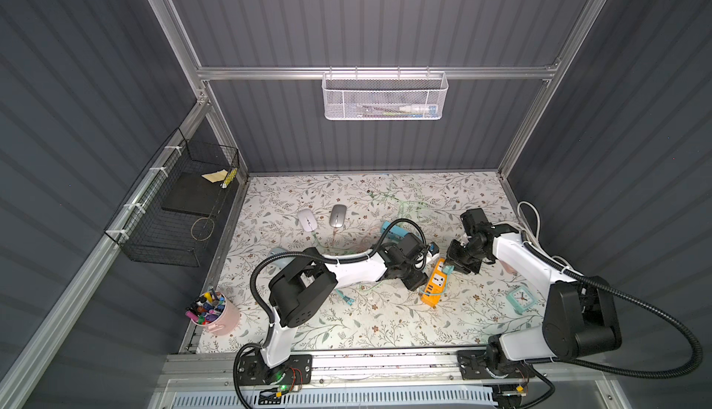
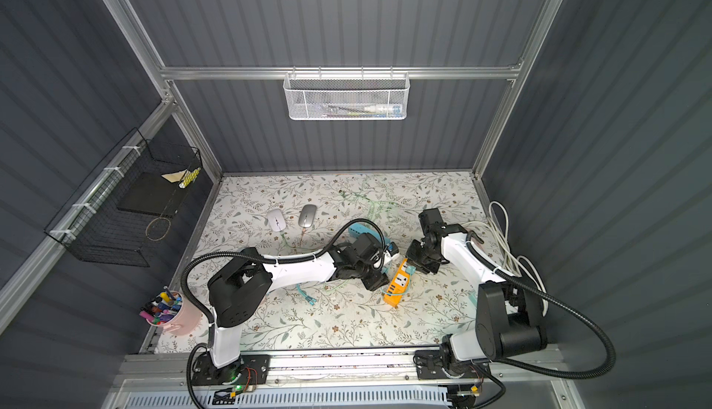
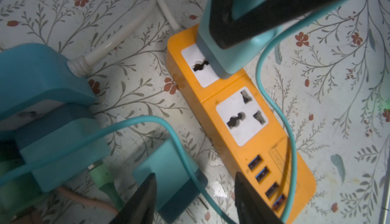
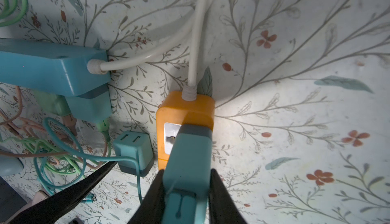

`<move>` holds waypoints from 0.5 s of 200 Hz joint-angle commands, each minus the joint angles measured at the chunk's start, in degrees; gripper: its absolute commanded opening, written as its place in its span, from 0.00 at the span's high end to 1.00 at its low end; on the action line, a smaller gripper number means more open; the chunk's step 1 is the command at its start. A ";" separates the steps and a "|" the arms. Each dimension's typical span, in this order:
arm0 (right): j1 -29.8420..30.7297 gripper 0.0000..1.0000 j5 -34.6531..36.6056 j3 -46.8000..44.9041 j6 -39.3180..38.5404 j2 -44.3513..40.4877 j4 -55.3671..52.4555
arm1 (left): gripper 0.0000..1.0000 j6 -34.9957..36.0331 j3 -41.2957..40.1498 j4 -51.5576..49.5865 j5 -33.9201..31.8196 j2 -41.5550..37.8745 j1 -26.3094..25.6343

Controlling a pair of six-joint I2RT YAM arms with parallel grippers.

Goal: Unplug the wireless mouse
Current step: Remove the plug from the socket.

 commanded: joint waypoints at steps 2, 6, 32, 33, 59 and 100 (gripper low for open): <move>0.11 0.75 1.49 -0.55 -0.65 1.77 -0.87 | 0.39 -0.34 -0.50 0.56 2.26 0.33 -0.57; 0.11 0.75 1.49 -0.58 -0.63 1.74 -0.88 | 0.38 -0.53 -0.54 0.85 2.77 0.17 -0.61; 0.11 0.72 1.43 -0.76 0.19 1.48 -1.44 | 0.35 -2.17 0.04 2.51 5.43 0.26 -0.85; 0.15 0.72 1.37 -0.76 0.22 1.44 -1.43 | 0.35 -2.19 0.15 2.51 5.44 0.38 -0.84; 0.20 0.72 0.61 -0.52 0.86 0.98 -1.78 | 0.35 -1.76 2.68 0.56 4.16 2.87 -1.55; 0.27 0.74 1.15 0.91 1.05 1.57 -3.59 | 0.37 -0.08 8.31 -5.90 1.17 7.87 -2.07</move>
